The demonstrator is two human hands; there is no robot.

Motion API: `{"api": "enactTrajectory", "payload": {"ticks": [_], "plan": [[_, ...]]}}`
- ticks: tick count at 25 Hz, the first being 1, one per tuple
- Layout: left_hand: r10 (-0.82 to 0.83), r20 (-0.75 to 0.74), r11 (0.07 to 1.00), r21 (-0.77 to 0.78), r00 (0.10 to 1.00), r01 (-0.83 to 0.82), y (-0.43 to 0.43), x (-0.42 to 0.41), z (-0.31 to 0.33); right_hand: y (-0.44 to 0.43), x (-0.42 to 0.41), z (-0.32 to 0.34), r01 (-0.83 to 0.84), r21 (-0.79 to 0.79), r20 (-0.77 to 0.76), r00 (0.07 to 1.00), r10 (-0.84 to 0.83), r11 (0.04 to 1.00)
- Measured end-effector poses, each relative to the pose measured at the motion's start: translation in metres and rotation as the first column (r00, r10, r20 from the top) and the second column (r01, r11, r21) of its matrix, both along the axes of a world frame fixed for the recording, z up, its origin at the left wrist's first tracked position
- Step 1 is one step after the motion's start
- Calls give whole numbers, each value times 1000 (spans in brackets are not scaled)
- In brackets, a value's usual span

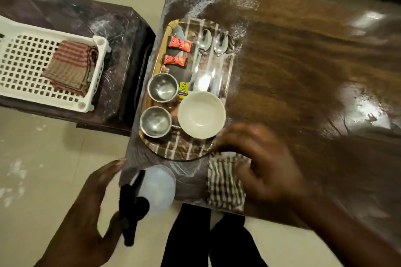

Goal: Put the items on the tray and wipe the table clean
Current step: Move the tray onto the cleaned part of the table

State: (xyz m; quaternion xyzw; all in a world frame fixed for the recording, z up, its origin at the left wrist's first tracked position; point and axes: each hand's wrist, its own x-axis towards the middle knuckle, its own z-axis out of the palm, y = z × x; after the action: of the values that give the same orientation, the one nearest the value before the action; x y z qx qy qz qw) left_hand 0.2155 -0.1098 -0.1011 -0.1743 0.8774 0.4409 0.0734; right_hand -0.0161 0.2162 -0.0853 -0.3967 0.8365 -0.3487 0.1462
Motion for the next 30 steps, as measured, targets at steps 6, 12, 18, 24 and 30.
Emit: {"api": "enactTrajectory", "payload": {"ticks": [6, 12, 18, 24, 30], "plan": [[445, 390, 717, 385, 806, -582, -26, -76, 8, -89, -185, 17, 392, 81, 65, 915, -397, 917], [293, 637, 535, 509, 713, -674, 2, -130, -3, -140, -260, -15, 385, 295, 301, 831, -467, 875], [376, 642, 458, 498, 668, -736, 17, -128, -20, -158, -275, -39, 363, 380, 395, 768, -504, 851], [467, 587, 477, 462, 661, -748, 22, -123, -15, -156, -282, -29, 367, 382, 462, 719, -519, 848], [472, 538, 515, 475, 698, -714, 19, -144, 53, -131, -291, 36, 447, 334, 479, 678, -558, 830]]}}
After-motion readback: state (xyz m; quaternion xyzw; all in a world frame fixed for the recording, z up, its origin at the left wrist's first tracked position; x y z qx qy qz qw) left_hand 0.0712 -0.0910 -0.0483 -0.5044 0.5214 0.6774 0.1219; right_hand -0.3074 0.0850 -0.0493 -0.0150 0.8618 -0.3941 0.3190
